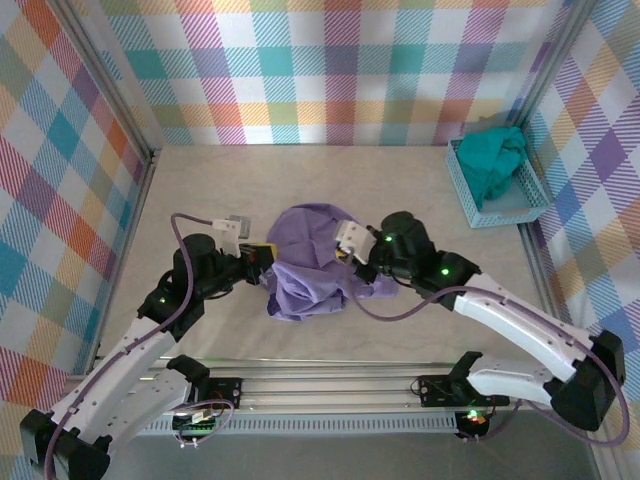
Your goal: Fold the inside-out t-shirt
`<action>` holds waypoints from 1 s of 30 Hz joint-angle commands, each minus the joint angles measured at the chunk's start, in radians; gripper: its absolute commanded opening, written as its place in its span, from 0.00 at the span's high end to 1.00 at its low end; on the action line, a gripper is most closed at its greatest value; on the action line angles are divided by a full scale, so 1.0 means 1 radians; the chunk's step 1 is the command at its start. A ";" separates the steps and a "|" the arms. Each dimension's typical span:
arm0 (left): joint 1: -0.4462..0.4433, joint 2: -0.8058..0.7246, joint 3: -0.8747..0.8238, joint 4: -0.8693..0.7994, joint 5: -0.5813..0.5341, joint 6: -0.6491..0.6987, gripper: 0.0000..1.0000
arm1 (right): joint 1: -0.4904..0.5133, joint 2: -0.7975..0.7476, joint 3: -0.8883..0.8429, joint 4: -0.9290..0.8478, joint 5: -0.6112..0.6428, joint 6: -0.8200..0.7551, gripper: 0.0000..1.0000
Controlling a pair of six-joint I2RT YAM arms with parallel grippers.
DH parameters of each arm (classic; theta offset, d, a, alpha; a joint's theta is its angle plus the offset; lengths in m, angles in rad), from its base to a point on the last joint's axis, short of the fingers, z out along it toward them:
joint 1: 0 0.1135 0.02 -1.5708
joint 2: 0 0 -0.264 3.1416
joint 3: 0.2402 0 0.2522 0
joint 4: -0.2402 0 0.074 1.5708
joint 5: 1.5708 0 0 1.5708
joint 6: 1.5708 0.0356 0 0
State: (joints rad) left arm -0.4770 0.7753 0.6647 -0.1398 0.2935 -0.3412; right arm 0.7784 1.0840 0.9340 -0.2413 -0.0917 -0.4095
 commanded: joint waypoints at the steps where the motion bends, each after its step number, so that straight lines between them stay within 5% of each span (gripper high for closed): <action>1: -0.006 -0.026 0.027 -0.009 -0.037 0.002 1.00 | -0.081 -0.060 -0.044 0.114 -0.222 0.178 1.00; 3: -0.006 -0.030 0.028 -0.009 -0.027 0.001 1.00 | -0.090 -0.055 -0.034 0.069 -0.227 0.139 1.00; 8: -0.006 -0.028 0.024 0.008 0.006 -0.002 1.00 | -0.044 0.093 0.093 -0.100 -0.126 0.018 0.62; 13: -0.005 -0.025 0.028 0.009 0.025 0.001 1.00 | 0.062 0.299 0.258 -0.221 0.074 -0.093 0.51; 21: -0.006 -0.025 0.026 0.010 0.032 0.001 1.00 | 0.111 0.438 0.318 -0.298 0.171 -0.160 0.36; 27: -0.006 -0.024 0.024 0.014 0.034 0.002 1.00 | 0.119 0.475 0.315 -0.280 0.210 -0.182 0.36; 30: -0.006 -0.021 0.024 0.013 0.035 0.002 1.00 | 0.122 0.491 0.304 -0.235 0.252 -0.193 0.52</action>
State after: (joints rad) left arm -0.4770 0.7578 0.6647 -0.1539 0.3058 -0.3435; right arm 0.8921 1.5501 1.2259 -0.5053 0.1116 -0.5709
